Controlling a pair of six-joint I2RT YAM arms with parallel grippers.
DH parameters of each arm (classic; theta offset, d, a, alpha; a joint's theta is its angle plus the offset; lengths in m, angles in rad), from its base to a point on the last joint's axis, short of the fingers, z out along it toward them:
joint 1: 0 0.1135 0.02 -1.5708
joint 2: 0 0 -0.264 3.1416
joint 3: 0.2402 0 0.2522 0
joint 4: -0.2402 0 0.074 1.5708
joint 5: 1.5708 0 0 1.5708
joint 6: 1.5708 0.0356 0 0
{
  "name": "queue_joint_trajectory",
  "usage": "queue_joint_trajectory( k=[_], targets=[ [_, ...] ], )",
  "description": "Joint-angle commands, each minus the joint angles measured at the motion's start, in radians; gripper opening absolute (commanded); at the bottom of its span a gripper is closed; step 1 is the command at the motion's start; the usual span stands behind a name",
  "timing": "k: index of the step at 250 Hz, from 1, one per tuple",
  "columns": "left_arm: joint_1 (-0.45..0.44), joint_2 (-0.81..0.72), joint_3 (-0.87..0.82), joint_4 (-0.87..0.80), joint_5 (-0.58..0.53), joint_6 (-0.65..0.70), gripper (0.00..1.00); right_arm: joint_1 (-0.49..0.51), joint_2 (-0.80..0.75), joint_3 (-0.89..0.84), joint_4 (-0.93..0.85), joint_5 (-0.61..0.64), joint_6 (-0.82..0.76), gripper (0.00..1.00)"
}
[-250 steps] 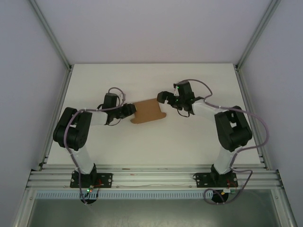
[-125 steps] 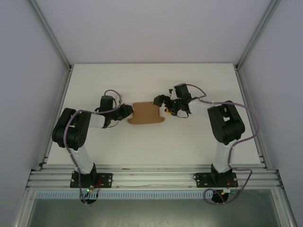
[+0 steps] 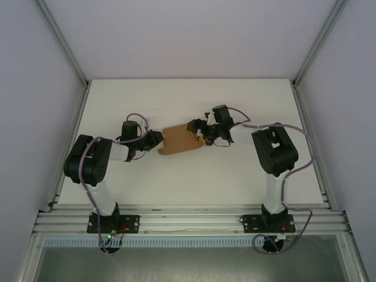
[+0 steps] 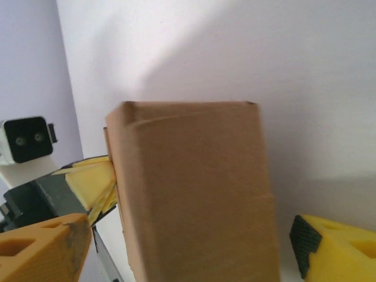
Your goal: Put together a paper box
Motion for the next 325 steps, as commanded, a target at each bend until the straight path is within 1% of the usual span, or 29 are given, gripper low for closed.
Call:
queue_joint_trajectory(
  k=[1,24,39,50,59,64,72,85,93,96,104,118,132,151,170,186,194,202,218,230,250,267,283,301,314,325],
  targets=[
    [0.009,0.002,-0.018,-0.007,0.011,0.013,0.16,0.016,0.034,0.019,0.074,-0.059,0.042,0.81],
    [0.008,0.004,-0.002,-0.008,0.017,0.02,0.19,0.016,0.031,0.026,0.099,-0.072,0.049,0.7],
    [0.009,0.001,0.004,0.013,0.024,0.017,0.2,0.017,0.023,0.028,0.107,-0.08,0.056,0.6],
    [0.008,-0.005,0.012,0.019,0.028,0.015,0.24,0.016,0.013,0.024,0.106,-0.074,0.059,0.52],
    [0.008,-0.016,0.024,0.012,0.03,0.03,0.3,0.016,0.004,0.022,0.1,-0.072,0.057,0.48],
    [0.009,-0.025,0.03,0.006,0.03,0.035,0.36,0.016,-0.003,0.02,0.091,-0.066,0.059,0.47],
    [0.008,-0.043,0.04,-0.007,0.026,0.053,0.5,0.016,-0.015,0.018,0.077,-0.056,0.061,0.46],
    [0.008,-0.086,0.053,-0.028,0.018,0.095,0.75,0.015,-0.034,0.016,0.047,-0.046,0.063,0.45],
    [0.007,-0.119,0.062,-0.042,0.005,0.125,0.96,0.013,-0.046,0.016,0.021,-0.035,0.076,0.45],
    [0.007,-0.131,0.064,-0.048,0.001,0.138,0.99,0.011,-0.051,0.017,0.009,-0.03,0.082,0.45],
    [0.005,-0.17,0.072,-0.067,-0.013,0.176,1.0,0.007,-0.06,0.022,-0.026,-0.022,0.099,0.45],
    [-0.01,-0.244,0.093,-0.138,-0.055,0.304,1.0,-0.003,-0.078,0.024,-0.075,-0.017,0.143,0.45],
    [-0.035,-0.323,0.122,-0.248,-0.113,0.461,1.0,-0.016,-0.098,0.035,-0.143,-0.023,0.19,0.45],
    [-0.087,-0.419,0.159,-0.369,-0.167,0.671,1.0,-0.032,-0.13,0.062,-0.233,-0.046,0.208,0.45],
    [-0.165,-0.496,0.188,-0.505,-0.17,0.928,1.0,-0.049,-0.159,0.107,-0.366,-0.044,0.239,0.45],
    [-0.241,-0.529,0.221,-0.684,-0.175,1.186,1.0,-0.058,-0.17,0.166,-0.493,-0.077,0.251,0.43],
    [-0.281,-0.538,0.236,-0.763,-0.207,1.296,1.0,-0.062,-0.177,0.19,-0.532,-0.092,0.253,0.43],
    [-0.322,-0.542,0.243,-0.806,-0.263,1.367,1.0,-0.063,-0.187,0.206,-0.557,-0.105,0.263,0.43],
    [-0.375,-0.545,0.235,-0.812,-0.385,1.436,1.0,-0.069,-0.205,0.227,-0.59,-0.121,0.321,0.43],
    [-0.393,-0.542,0.233,-0.822,-0.434,1.472,1.0,-0.073,-0.21,0.239,-0.599,-0.156,0.36,0.42],
    [-0.406,-0.538,0.25,-0.832,-0.467,1.493,1.0,-0.074,-0.212,0.26,-0.64,-0.153,0.376,0.42],
    [-0.408,-0.536,0.238,-0.765,-0.476,1.499,1.0,-0.075,-0.204,0.268,-0.649,-0.173,0.398,0.39],
    [-0.411,-0.513,0.22,-0.696,-0.511,1.524,1.0,-0.073,-0.204,0.272,-0.654,-0.19,0.408,0.39],
    [-0.427,-0.468,0.252,-0.735,-0.562,1.556,1.0,-0.073,-0.214,0.276,-0.678,-0.191,0.415,0.39],
    [-0.441,-0.435,0.282,-0.745,-0.624,1.548,1.0,-0.074,-0.216,0.276,-0.697,-0.207,0.428,0.39],
    [-0.438,-0.413,0.301,-0.752,-0.654,1.544,1.0,-0.073,-0.216,0.276,-0.704,-0.22,0.429,0.39]
  ],
)
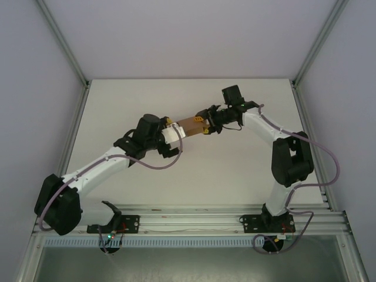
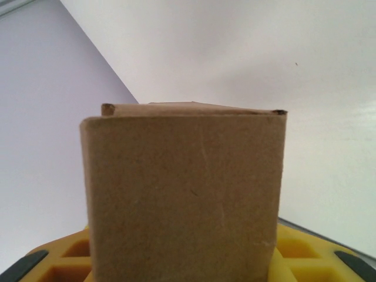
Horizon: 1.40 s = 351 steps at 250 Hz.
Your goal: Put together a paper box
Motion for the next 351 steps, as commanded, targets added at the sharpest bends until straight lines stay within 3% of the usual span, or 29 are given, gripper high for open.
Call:
queue_joint_trajectory(
  k=[1,53,104,152,180,217,222,231,236,239,289,333,351],
  targets=[
    [-0.016,0.061,0.058,-0.01,-0.142,0.062,1.0,-0.003,-0.022,0.021,-0.074,-0.058,0.039,0.39],
    [-0.018,0.092,0.076,-0.003,-0.174,0.065,0.88,-0.003,-0.03,-0.003,-0.024,-0.073,0.102,0.39],
    [-0.019,0.084,0.057,0.062,-0.201,0.056,0.65,-0.003,-0.031,-0.016,-0.017,-0.098,0.104,0.4],
    [-0.019,0.081,0.062,0.073,-0.189,0.046,0.51,-0.003,-0.043,-0.022,-0.012,-0.103,0.105,0.45],
    [-0.02,0.079,0.074,0.051,-0.17,0.049,0.47,-0.001,-0.043,-0.024,-0.008,-0.098,0.1,0.57],
    [-0.019,0.08,0.089,0.008,-0.152,0.061,0.41,-0.002,-0.072,-0.05,0.042,-0.066,0.091,0.63],
    [-0.019,0.079,0.091,0.004,-0.152,0.064,0.41,-0.001,-0.075,-0.053,0.048,-0.062,0.091,0.67],
    [-0.019,0.079,0.092,-0.011,-0.146,0.07,0.41,-0.001,-0.083,-0.059,0.056,-0.051,0.08,0.82],
    [-0.019,0.079,0.094,-0.02,-0.143,0.075,0.41,-0.003,-0.089,-0.063,0.057,-0.036,0.072,0.98],
    [-0.019,0.079,0.095,-0.027,-0.142,0.077,0.41,-0.004,-0.093,-0.065,0.055,-0.026,0.062,1.0],
    [-0.019,0.093,0.139,-0.199,-0.078,0.121,0.41,-0.078,-0.237,-0.087,-0.015,0.303,-0.205,1.0],
    [-0.018,0.151,0.197,-0.341,-0.001,0.134,0.41,-0.094,-0.432,-0.139,-0.004,0.652,-0.596,1.0],
    [-0.018,0.195,0.24,-0.404,0.022,0.113,0.41,-0.096,-0.513,-0.218,0.078,0.686,-0.745,1.0]
  ],
)
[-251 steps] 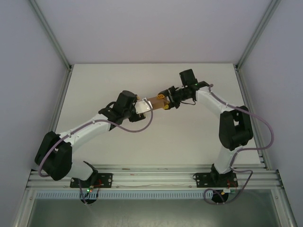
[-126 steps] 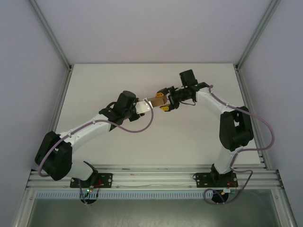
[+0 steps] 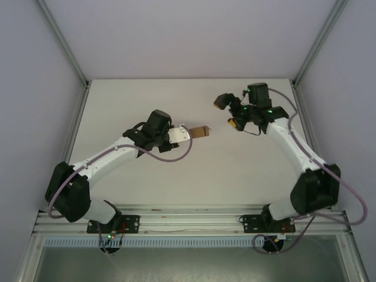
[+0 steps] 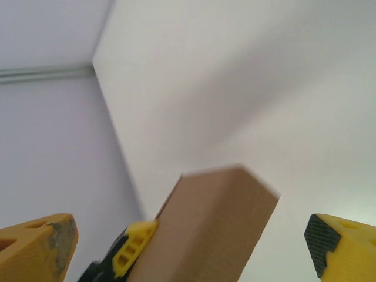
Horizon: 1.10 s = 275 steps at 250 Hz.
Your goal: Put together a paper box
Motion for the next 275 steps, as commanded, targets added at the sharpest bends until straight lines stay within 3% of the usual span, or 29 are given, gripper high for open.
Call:
queue_joint_trajectory(
  k=[1,40,89,118,146,189,239,275],
  targets=[
    [0.001,0.065,0.075,-0.163,0.077,-0.002,0.41,0.006,-0.126,-0.092,0.076,0.23,-0.345,1.0],
    [-0.001,0.176,0.152,-0.275,0.076,-0.058,0.41,0.007,-0.244,-0.285,0.295,0.094,-0.531,1.0],
    [-0.001,0.288,0.256,-0.402,0.147,-0.052,0.42,0.032,-0.2,-0.247,0.12,-0.123,-0.767,0.88],
    [0.002,0.361,0.328,-0.452,0.164,-0.048,0.43,0.068,-0.124,-0.211,0.056,-0.164,-0.856,0.81],
    [0.002,0.423,0.386,-0.498,0.161,-0.053,0.46,0.106,-0.053,-0.173,-0.003,-0.142,-0.931,0.77],
    [0.004,0.453,0.417,-0.51,0.168,-0.064,0.51,0.115,0.011,-0.149,-0.028,-0.028,-0.92,0.65],
    [0.004,0.453,0.423,-0.493,0.172,-0.069,0.51,0.124,0.046,-0.138,-0.027,0.008,-0.977,0.64],
    [0.004,0.453,0.422,-0.488,0.173,-0.069,0.51,0.127,0.121,-0.086,-0.063,0.007,-1.015,0.58]
  ],
)
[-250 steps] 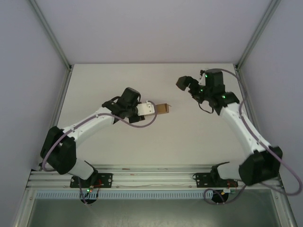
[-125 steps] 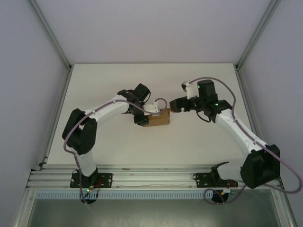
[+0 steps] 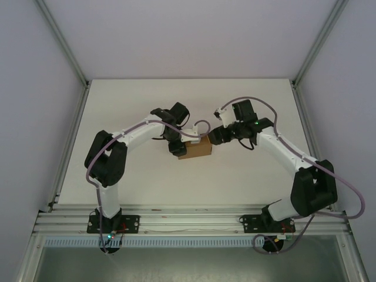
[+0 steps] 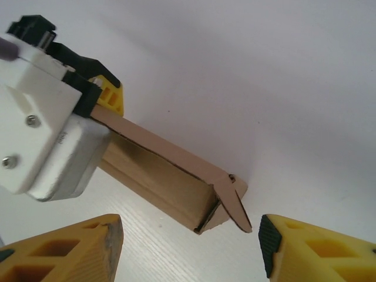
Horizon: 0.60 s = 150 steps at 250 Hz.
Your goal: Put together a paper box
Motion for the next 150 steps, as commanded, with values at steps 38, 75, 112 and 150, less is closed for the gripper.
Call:
queue_joint_trajectory(
  k=[38,75,112,150],
  targets=[
    [0.003,0.011,0.014,-0.036,0.03,-0.015,0.51,0.016,0.111,0.104,-0.073,0.039,-0.075,0.44],
    [0.003,0.008,0.011,-0.022,0.025,-0.018,0.51,0.015,0.116,0.121,-0.085,0.045,-0.06,0.26],
    [0.005,0.007,0.012,-0.011,0.027,-0.021,0.51,0.026,0.136,0.149,-0.143,0.053,-0.052,0.1],
    [0.005,0.011,0.015,-0.006,0.022,-0.031,0.51,0.053,0.125,0.168,-0.152,0.103,0.029,0.02]
  ],
)
